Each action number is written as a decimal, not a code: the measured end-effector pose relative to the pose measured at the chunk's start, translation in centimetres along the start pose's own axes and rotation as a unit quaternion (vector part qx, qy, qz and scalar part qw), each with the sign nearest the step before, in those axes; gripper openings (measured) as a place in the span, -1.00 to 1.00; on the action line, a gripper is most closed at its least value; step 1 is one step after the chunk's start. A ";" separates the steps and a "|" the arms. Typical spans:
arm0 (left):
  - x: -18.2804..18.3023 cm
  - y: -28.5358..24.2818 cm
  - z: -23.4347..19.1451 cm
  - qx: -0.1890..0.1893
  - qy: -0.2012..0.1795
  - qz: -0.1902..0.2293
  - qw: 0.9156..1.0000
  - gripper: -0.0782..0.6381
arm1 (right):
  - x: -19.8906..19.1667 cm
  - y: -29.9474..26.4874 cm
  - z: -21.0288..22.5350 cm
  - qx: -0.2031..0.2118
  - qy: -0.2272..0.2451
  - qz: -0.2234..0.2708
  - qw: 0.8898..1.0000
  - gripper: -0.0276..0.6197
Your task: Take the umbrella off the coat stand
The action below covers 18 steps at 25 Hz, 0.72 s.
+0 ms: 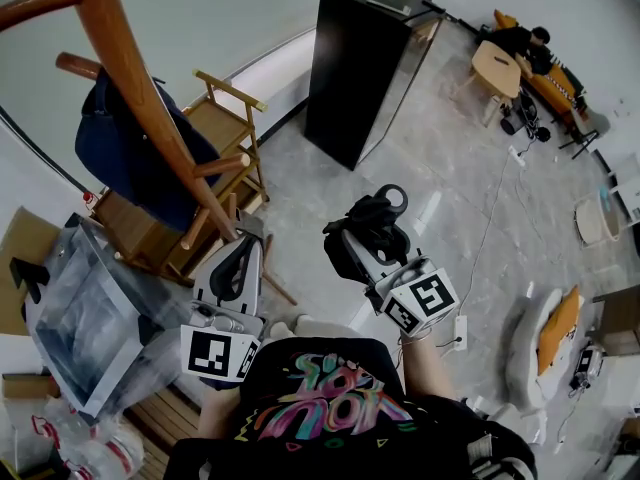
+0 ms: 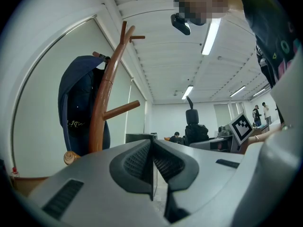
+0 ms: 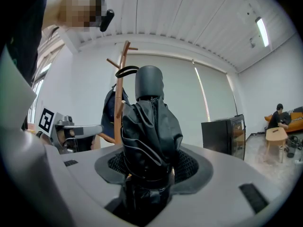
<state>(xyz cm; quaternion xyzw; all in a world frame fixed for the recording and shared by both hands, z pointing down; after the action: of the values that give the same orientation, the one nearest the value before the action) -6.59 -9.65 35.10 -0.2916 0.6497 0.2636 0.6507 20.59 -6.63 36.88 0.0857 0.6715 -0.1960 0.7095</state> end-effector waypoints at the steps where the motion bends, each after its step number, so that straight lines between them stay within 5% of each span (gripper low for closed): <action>1: 0.0 0.0 0.0 0.000 0.000 0.000 1.000 -0.69 | -0.1 0.1 0.1 -0.001 0.000 -0.002 1.000 -0.16; 18: 0.2 -0.2 -0.2 0.006 -0.002 -0.005 1.000 -0.69 | -0.2 0.3 0.2 0.002 -0.004 -0.007 1.000 -0.16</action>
<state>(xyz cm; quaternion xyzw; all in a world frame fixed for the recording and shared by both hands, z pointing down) -6.63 -9.95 34.93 -0.2903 0.6485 0.2568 0.6551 20.90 -6.39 37.00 0.0818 0.6687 -0.2025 0.7108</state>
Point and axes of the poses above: the fingertips, and each gripper's own axes: y backward along the fingers, z to its right, x out of its top, the point moved 10 cm from there along y, backward along the fingers, and after that the axes turned 6 degrees about -z, right-handed, at the moved point
